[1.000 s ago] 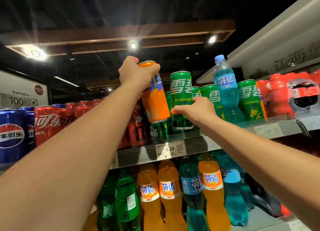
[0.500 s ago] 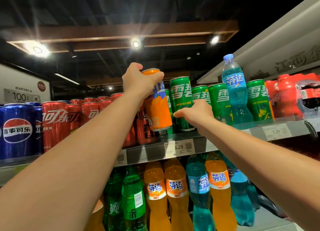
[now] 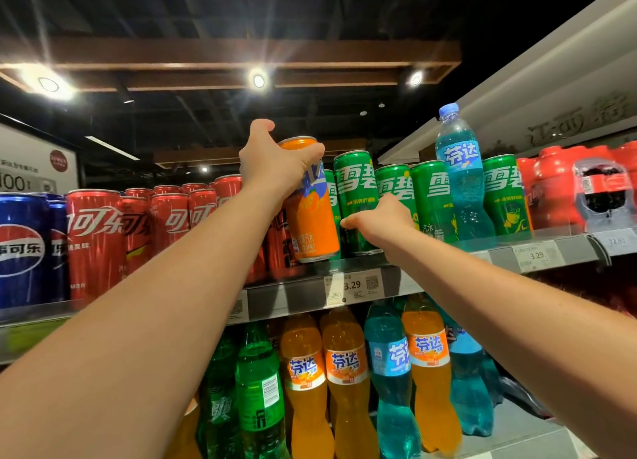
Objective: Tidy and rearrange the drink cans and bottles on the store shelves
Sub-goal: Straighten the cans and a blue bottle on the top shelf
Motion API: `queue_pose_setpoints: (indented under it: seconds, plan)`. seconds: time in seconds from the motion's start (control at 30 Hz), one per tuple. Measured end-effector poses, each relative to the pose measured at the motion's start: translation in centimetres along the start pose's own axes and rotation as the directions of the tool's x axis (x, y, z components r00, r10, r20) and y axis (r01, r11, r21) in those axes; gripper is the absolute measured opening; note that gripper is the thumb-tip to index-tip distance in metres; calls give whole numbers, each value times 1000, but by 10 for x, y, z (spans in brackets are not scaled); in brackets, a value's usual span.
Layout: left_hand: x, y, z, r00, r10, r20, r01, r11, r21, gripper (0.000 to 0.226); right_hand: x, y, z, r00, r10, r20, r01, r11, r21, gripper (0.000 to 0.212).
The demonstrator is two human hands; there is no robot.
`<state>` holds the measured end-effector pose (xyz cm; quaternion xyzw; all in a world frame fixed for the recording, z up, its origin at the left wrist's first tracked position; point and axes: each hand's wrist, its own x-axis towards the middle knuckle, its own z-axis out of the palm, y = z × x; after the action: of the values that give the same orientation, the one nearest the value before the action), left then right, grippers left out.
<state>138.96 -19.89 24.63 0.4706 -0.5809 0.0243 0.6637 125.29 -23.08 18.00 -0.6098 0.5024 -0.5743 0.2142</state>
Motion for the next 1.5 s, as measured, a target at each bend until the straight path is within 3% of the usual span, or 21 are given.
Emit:
queue_pose_setpoints:
  seconds: [0.17, 0.43, 0.87, 1.3, 1.4, 1.5]
  plan:
    - [-2, -4, -1, 1000, 6, 25, -6, 1000, -11, 73, 0, 3, 8, 998, 46, 29, -47, 999, 21, 75]
    - [-5, -6, -3, 1000, 10, 18, -9, 1000, -30, 67, -1, 5, 7, 996, 81, 47, -79, 995, -54, 53]
    - [-8, -4, -7, 999, 21, 34, -21, 1000, -10, 54, -1, 0, 5, 992, 120, 49, -116, 990, -75, 54]
    - [-10, -3, -4, 998, 46, 53, -44, 998, -49, 62, -5, -2, 0, 990, 134, 48, -133, 991, -26, 45]
    - [-12, 0, -1, 997, 48, 58, -44, 997, -70, 60, -4, 0, -3, 992, 128, 15, -128, 992, -14, 53]
    - [-15, 4, 4, 996, 49, 77, -42, 995, -92, 60, -4, 0, -9, 995, 84, -48, -86, 996, -36, 42]
